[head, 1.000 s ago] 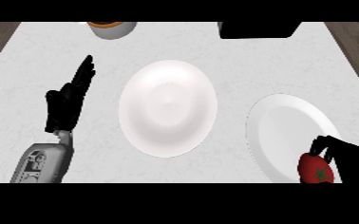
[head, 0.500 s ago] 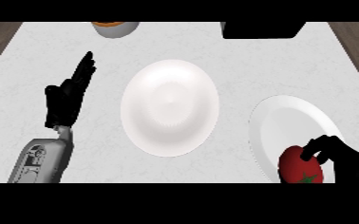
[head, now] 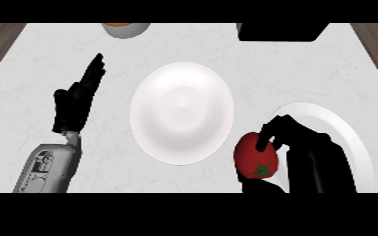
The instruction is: Pick the tomato from the plate and place it in the plate
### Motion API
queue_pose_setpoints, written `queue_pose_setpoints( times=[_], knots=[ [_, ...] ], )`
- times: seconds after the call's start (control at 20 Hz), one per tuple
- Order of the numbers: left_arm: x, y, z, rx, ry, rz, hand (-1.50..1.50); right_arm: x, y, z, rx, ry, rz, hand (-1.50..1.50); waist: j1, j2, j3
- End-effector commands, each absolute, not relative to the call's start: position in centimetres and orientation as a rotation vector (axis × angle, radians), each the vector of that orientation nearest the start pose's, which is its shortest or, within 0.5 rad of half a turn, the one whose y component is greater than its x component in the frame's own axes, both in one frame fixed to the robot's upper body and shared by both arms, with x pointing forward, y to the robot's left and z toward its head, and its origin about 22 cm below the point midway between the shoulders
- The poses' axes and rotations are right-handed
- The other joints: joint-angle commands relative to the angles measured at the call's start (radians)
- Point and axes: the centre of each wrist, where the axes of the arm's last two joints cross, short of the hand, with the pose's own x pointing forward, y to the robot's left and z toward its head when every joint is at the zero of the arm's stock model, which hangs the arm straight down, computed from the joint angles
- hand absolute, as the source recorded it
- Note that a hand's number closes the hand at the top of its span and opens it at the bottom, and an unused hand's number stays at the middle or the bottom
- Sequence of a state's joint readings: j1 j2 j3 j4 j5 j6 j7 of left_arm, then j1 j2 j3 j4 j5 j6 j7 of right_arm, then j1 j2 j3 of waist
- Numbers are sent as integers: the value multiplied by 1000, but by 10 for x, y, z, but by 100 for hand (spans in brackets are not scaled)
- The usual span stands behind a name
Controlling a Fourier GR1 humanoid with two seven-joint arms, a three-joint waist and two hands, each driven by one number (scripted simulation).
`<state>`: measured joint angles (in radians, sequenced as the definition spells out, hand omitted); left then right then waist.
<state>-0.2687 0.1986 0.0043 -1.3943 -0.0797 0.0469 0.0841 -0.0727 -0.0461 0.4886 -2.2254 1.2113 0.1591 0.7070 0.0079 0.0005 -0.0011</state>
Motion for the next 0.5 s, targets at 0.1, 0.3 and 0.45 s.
queue_pose_setpoints(
  times=[0.1, 0.3, 0.45],
  knots=[
    [301, 245, 37, 198, -1557, -231, 0, 214, -79, 160, -911, -1589, 673, 150, 8, 1, 1],
    [314, 260, 41, 195, -1568, -245, 0, 256, -52, 124, -869, -1557, 681, 150, 17, 7, 1],
    [306, 263, 38, 213, -1556, -242, 0, 273, -26, 125, -901, -1533, 716, 150, 17, 3, 1]
  ],
)
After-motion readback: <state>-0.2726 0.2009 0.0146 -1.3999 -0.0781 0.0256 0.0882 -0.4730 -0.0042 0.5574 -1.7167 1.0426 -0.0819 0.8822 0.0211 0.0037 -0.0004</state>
